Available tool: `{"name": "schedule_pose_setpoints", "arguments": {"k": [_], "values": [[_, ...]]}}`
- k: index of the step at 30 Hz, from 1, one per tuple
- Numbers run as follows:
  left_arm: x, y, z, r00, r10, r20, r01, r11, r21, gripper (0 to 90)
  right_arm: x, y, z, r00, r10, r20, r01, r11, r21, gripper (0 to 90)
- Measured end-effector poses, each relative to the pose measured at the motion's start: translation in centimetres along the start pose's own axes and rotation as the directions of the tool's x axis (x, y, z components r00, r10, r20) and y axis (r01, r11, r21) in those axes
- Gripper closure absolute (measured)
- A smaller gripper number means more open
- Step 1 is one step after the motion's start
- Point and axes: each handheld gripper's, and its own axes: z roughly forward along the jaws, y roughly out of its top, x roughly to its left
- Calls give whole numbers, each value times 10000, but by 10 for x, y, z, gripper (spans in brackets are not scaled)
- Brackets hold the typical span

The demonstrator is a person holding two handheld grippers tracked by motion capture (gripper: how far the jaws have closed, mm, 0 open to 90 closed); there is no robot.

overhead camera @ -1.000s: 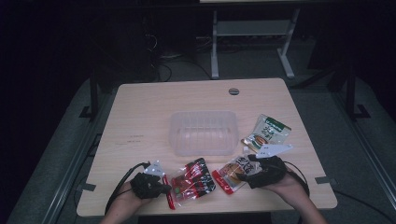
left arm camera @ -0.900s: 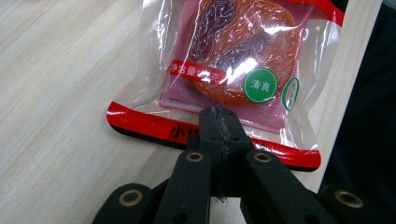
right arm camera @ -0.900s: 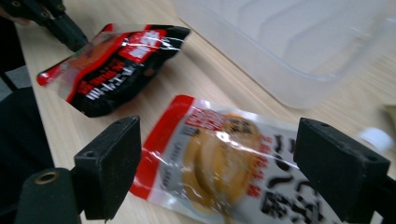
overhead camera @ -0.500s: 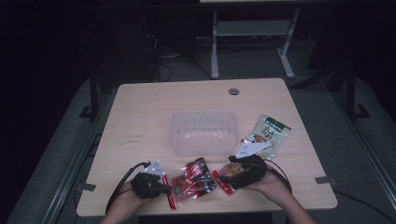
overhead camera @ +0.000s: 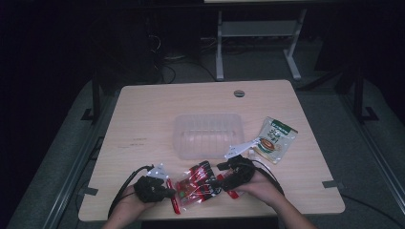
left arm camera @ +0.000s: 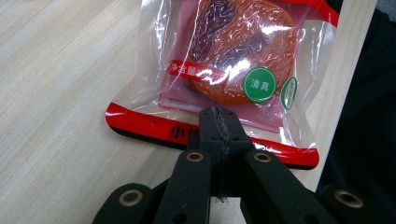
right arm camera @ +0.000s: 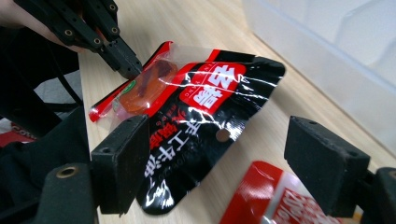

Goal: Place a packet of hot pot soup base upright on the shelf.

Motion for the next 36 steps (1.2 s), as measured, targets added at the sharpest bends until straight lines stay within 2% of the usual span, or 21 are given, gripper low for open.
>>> {"name": "schedule_pose_setpoints", "arguments": {"k": [2, 5, 11, 12, 15, 16, 18, 20, 22, 23, 24, 25, 26, 27, 29, 30, 31, 34, 36], "values": [[0, 0, 0, 10000, 7, 7, -7, 10000, 11, 899, -1, 0, 3, 10000, -1, -32, 1, 10000, 43, 223], [0, 0, 0, 10000, 16, 15, -16, 10000, 13, 899, -2, 1, 12, 9999, -42, -124, 46, 9993, 382, 223], [0, 0, 0, 10000, -34, 24, 34, 10000, 3, 899, -5, 2, 20, 9988, 204, -437, -183, 9987, 480, 253], [0, 0, 0, 10000, -45, 25, 45, 10000, 7, 899, -6, 2, 22, 9970, 368, -686, -339, 9985, 440, 275], [0, 0, 0, 10000, 34, 15, -34, 10000, 72, 899, -8, 2, 23, 9957, 525, -762, -482, 9972, 572, 284], [0, 0, 0, 10000, 34, 12, -34, 10000, 73, 899, -9, 1, 24, 9922, 690, -1036, -630, 9962, 603, 312], [0, 0, 0, 10000, 58, 5, -58, 10000, 76, 899, -10, 0, 24, 9916, 679, -1103, -608, 9959, 663, 325], [-1, 0, 0, 10000, 52, -14, -52, 10000, 74, 899, -8, 1, 25, 9890, 596, -1356, -510, 9965, 661, 384], [-1, 0, 0, 10000, 92, -28, -91, 9999, 86, 899, -8, 1, 24, 9888, 569, -1378, -492, 9970, 592, 412], [-1, 0, 0, 9999, 108, -32, -108, 9999, 100, 899, -7, 1, 23, 9877, 566, -1455, -507, 9977, 443, 474], [0, 0, 0, 9999, 105, -23, -105, 9999, 95, 899, -7, 2, 21, 9889, 532, -1390, -463, 9975, 527, 509], [0, 0, 0, 9999, 101, -17, -100, 9999, 96, 899, -7, 2, 21, 9889, 532, -1390, -463, 9975, 527, 509], [0, 0, 0, 10000, 93, 9, -93, 9999, 80, 899, -7, 3, 19, 9880, 506, -1457, -449, 9981, 422, 577], [0, 0, 0, 10000, 72, 26, -73, 9999, 75, 899, -7, 3, 19, 9880, 506, -1457, -449, 9981, 422, 577], [0, 0, 0, 10000, 71, 34, -71, 9999, 78, 899, -6, 3, 18, 9859, 421, -1619, -374, 9988, 318, 659], [0, 0, 0, 10000, 77, 28, -77, 9999, 72, 899, -6, 3, 18, 9859, 421, -1619, -374, 9988, 318, 659], [0, 0, 0, 10000, 85, 26, -85, 9999, 84, 899, -4, 4, 17, 9851, 299, -1691, -263, 9994, 235, 713], [1, 0, 0, 9999, 119, 33, -119, 9999, 67, 899, -3, 5, 16, 9836, 390, -1762, -359, 9991, 203, 748], [1, 0, 0, 9999, 118, 38, -119, 9999, 53, 899, -4, 5, 16, 9836, 173, -1797, -151, 9998, 136, 784]]}}
